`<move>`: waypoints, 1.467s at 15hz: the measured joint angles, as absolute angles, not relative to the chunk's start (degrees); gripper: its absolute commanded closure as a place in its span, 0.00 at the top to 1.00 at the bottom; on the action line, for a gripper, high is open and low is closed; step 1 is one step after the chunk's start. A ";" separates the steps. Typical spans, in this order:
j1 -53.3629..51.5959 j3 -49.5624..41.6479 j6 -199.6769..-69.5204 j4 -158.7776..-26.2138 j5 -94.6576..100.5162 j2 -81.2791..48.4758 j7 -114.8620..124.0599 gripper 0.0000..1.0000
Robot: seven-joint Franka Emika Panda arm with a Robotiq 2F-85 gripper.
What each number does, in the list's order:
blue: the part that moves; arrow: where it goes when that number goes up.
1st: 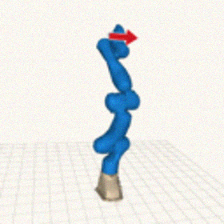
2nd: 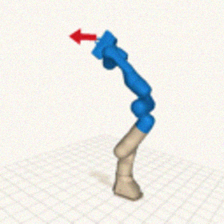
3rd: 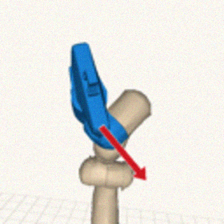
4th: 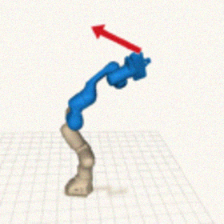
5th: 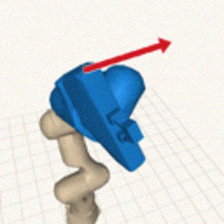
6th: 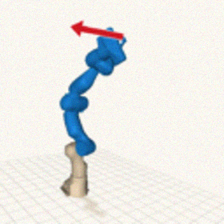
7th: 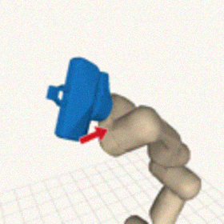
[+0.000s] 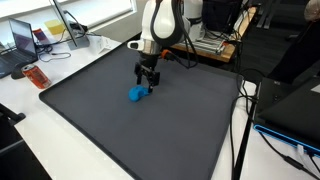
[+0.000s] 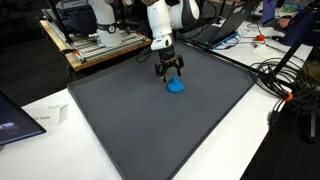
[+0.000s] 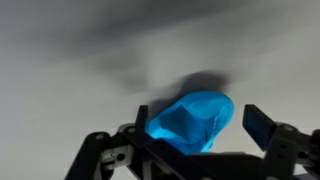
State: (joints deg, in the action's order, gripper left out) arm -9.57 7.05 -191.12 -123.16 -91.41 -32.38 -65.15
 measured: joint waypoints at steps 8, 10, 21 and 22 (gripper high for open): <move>-10.39 7.28 -191.17 -122.20 -91.39 -32.69 -65.15 0.11; -10.55 7.27 -191.27 -122.09 -91.39 -32.70 -65.19 0.01; -12.09 5.12 -191.38 -126.65 -69.45 -32.34 -47.29 0.50; -12.12 4.68 -190.94 -127.63 -65.28 -32.06 -44.18 0.58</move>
